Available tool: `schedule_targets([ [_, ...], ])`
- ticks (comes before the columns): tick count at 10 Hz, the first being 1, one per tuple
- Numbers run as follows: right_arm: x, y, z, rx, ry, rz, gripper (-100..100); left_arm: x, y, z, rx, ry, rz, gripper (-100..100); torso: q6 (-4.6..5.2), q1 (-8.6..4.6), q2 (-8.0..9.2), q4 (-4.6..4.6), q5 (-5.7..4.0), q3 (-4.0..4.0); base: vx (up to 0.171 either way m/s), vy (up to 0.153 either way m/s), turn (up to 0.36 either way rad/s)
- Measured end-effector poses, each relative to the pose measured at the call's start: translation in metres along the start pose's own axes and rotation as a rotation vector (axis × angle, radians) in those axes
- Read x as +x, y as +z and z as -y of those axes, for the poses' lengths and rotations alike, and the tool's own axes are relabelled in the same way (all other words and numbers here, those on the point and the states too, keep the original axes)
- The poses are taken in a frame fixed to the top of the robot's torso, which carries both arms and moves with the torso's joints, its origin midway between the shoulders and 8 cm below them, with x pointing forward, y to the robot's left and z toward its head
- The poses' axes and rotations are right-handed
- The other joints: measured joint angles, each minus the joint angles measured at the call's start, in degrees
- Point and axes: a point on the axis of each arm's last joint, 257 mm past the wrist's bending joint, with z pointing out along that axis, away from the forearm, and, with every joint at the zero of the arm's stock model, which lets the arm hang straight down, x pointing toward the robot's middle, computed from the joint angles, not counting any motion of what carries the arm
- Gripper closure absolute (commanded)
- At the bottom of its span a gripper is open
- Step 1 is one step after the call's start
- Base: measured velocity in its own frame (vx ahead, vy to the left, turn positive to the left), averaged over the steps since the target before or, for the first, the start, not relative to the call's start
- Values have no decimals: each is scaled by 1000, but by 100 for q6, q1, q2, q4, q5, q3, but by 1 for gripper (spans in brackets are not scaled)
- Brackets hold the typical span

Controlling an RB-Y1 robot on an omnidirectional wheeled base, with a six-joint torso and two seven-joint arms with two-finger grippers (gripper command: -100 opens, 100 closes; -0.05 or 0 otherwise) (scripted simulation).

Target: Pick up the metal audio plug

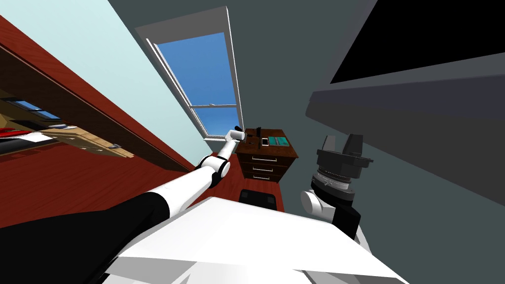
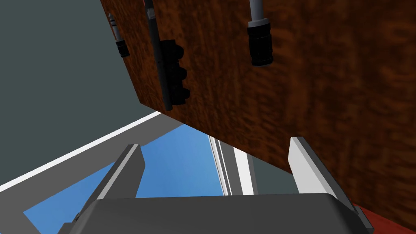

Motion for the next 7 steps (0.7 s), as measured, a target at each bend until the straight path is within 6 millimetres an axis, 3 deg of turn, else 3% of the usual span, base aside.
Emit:
schedule_targets([
  [7,0,0,0,0,0,0,0,-3,2,-44,-242,-43,-6,-100,-1,1,-1,-2,1,-2,62,-34,-3],
])
